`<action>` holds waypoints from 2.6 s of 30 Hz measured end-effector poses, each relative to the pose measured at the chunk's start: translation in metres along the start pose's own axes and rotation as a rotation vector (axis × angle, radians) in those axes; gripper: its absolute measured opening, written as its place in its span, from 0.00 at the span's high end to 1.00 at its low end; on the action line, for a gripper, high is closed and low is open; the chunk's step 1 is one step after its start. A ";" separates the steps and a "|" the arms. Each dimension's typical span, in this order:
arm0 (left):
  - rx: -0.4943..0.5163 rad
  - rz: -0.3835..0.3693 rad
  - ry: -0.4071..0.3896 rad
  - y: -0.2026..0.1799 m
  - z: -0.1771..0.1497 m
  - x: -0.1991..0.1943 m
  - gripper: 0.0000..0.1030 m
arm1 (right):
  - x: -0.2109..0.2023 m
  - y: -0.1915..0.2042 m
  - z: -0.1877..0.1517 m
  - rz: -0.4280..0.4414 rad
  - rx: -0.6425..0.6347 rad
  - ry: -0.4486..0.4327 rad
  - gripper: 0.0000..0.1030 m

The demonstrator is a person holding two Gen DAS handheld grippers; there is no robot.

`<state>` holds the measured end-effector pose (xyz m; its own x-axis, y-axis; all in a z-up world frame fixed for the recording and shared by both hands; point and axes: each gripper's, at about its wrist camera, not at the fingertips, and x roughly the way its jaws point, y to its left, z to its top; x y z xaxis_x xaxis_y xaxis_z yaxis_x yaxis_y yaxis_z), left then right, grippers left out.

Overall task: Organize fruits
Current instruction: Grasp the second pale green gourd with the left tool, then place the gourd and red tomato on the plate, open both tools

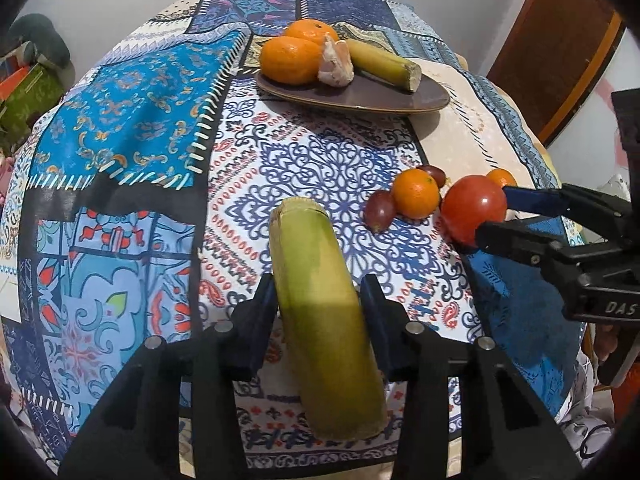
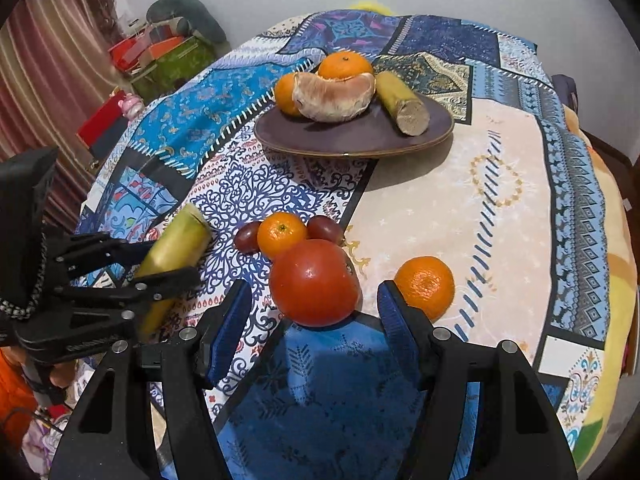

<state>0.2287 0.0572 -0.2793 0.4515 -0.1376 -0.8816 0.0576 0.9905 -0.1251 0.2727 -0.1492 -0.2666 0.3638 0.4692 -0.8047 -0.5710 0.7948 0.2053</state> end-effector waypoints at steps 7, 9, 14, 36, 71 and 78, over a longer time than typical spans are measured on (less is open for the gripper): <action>-0.007 -0.003 -0.039 0.001 0.008 -0.007 0.63 | 0.020 0.003 0.002 -0.015 -0.033 0.045 0.53; -0.005 -0.005 -0.051 -0.001 0.011 -0.010 0.64 | 0.019 0.002 0.001 -0.007 -0.033 0.043 0.54; 0.004 -0.007 -0.095 -0.004 0.021 -0.024 0.64 | 0.010 -0.003 0.001 -0.006 -0.028 0.024 0.55; 0.033 -0.015 -0.274 -0.023 0.091 -0.064 0.64 | -0.052 -0.035 0.048 -0.052 0.025 -0.213 0.55; 0.038 -0.027 -0.198 -0.018 0.161 0.024 0.64 | 0.035 -0.046 0.088 -0.046 -0.042 -0.121 0.54; 0.054 -0.030 -0.188 -0.026 0.159 0.020 0.64 | 0.025 -0.044 0.085 -0.040 -0.053 -0.141 0.45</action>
<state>0.3781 0.0294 -0.2213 0.6070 -0.1684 -0.7767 0.1189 0.9855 -0.1208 0.3700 -0.1400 -0.2481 0.4846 0.4897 -0.7248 -0.5904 0.7945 0.1420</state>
